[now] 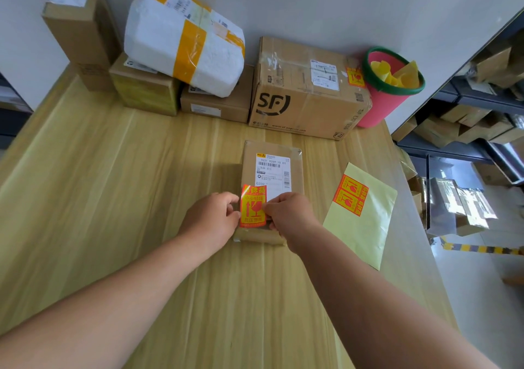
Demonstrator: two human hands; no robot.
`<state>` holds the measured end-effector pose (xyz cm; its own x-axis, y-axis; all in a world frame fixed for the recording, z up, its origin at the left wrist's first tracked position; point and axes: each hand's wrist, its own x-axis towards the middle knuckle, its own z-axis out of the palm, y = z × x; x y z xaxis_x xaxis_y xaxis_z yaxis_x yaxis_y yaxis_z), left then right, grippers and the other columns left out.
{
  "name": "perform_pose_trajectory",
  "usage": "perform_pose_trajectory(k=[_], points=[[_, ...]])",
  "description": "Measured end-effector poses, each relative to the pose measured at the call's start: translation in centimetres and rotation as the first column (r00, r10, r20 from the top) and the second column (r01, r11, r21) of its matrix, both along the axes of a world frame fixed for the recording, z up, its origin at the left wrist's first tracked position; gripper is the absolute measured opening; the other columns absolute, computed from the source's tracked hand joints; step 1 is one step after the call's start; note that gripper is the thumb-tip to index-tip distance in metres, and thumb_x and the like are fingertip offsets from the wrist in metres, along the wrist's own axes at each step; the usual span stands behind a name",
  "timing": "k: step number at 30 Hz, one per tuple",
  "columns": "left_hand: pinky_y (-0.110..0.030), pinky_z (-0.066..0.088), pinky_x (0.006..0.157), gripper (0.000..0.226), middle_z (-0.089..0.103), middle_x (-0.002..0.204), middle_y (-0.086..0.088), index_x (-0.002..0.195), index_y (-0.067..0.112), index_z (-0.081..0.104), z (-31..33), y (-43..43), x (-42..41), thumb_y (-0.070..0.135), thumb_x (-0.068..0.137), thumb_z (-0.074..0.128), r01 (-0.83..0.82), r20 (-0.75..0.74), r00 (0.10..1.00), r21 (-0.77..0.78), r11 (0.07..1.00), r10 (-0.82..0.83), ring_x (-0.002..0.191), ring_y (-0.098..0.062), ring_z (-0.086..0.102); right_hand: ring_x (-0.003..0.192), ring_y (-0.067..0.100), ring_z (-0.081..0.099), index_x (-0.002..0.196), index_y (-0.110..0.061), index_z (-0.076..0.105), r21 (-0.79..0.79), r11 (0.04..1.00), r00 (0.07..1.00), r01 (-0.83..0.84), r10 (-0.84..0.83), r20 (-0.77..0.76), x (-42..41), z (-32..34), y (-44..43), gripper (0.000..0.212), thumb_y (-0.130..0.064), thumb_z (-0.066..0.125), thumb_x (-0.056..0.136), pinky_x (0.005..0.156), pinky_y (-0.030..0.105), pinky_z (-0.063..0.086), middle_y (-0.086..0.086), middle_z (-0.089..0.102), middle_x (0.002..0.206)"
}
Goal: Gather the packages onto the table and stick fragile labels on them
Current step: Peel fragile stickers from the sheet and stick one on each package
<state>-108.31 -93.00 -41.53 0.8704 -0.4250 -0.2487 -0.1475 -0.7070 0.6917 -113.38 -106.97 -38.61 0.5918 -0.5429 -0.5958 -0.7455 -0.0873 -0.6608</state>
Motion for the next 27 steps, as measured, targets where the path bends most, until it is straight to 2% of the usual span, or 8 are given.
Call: perform_pose_trajectory(k=[4,8,12,15,18,23,25,27], points=[[-0.030,0.047,0.071,0.027,0.061,0.088,0.009,0.110,0.026,0.061,0.0,0.0,-0.1,0.022,0.083,0.064,0.000,0.034,0.999,-0.016,1.000,0.000,0.078,-0.016,0.057,0.056,0.018,0.058,0.069,-0.014,0.059,-0.074,0.997,1.000,-0.006,0.006,-0.012,0.3,-0.5,0.1,0.017,-0.012,0.062,0.086,0.047,0.025,0.041,0.005,0.066,0.072],[-0.031,0.046,0.069,0.027,0.058,0.089,0.009,0.108,0.026,0.058,0.4,0.0,-0.2,0.021,0.082,0.065,0.026,0.105,0.994,-0.027,0.999,-0.023,0.075,-0.015,0.054,0.071,0.026,0.069,0.070,-0.012,0.059,-0.104,0.995,1.000,-0.005,0.003,-0.019,0.6,-0.7,0.2,0.014,-0.010,0.061,0.083,0.066,0.037,0.059,0.009,0.071,0.080],[-0.030,0.045,0.070,0.029,0.058,0.091,0.007,0.109,0.026,0.059,0.6,-0.1,-0.2,0.018,0.082,0.065,0.070,0.155,0.986,-0.030,0.997,-0.064,0.080,-0.016,0.054,0.077,0.030,0.070,0.075,-0.010,0.061,-0.163,0.986,0.999,-0.043,0.039,-0.025,0.8,-1.1,0.5,0.006,-0.014,0.062,0.079,0.071,0.047,0.059,0.010,0.070,0.081],[-0.030,0.045,0.072,0.029,0.057,0.092,0.006,0.110,0.025,0.060,0.7,-0.2,-0.2,0.018,0.082,0.065,0.081,0.164,0.984,-0.027,0.996,-0.076,0.084,-0.016,0.054,0.079,0.025,0.068,0.085,-0.013,0.057,-0.211,0.975,0.997,-0.073,0.068,-0.031,0.7,-0.8,0.6,0.013,-0.019,0.067,0.078,0.068,0.037,0.057,0.005,0.068,0.084],[-0.030,0.046,0.075,0.028,0.058,0.095,0.007,0.108,0.028,0.060,0.7,-0.3,-0.2,0.019,0.082,0.064,0.080,0.157,0.985,-0.017,0.997,-0.077,0.090,-0.015,0.056,0.081,0.022,0.063,0.095,-0.015,0.049,-0.276,0.953,0.992,-0.123,0.106,-0.074,0.6,-0.4,0.5,0.026,-0.023,0.069,0.080,0.057,0.027,0.043,0.000,0.061,0.085],[-0.030,0.045,0.076,0.031,0.058,0.098,0.004,0.114,0.024,0.060,0.4,-0.3,-0.1,0.019,0.083,0.064,0.106,0.197,0.974,0.020,0.994,-0.108,0.094,-0.017,0.055,0.078,0.022,0.056,0.095,-0.015,0.048,-0.408,0.866,0.955,-0.289,0.233,-0.183,0.4,0.0,0.3,0.029,-0.033,0.067,0.083,0.057,0.028,0.036,-0.003,0.054,0.081],[-0.032,0.045,0.076,0.030,0.058,0.095,0.000,0.112,0.019,0.063,0.5,-0.3,-0.1,0.018,0.082,0.066,0.135,0.260,0.955,0.051,0.990,-0.143,0.094,-0.022,0.055,0.075,0.023,0.054,0.092,-0.016,0.049,-0.490,0.809,0.946,-0.325,0.274,-0.175,0.0,-0.1,-0.1,0.025,-0.033,0.065,0.083,0.057,0.029,0.034,-0.001,0.054,0.081],[-0.036,0.047,0.070,0.020,0.060,0.084,-0.004,0.097,0.013,0.068,0.4,-0.5,0.2,0.014,0.078,0.067,0.215,0.426,0.875,0.086,0.973,-0.231,0.084,-0.030,0.057,0.077,0.025,0.054,0.088,-0.014,0.054,-0.619,0.719,0.926,-0.316,0.376,-0.035,-0.8,-0.7,-0.4,0.011,-0.024,0.059,0.086,0.058,0.030,0.034,0.002,0.057,0.086]])
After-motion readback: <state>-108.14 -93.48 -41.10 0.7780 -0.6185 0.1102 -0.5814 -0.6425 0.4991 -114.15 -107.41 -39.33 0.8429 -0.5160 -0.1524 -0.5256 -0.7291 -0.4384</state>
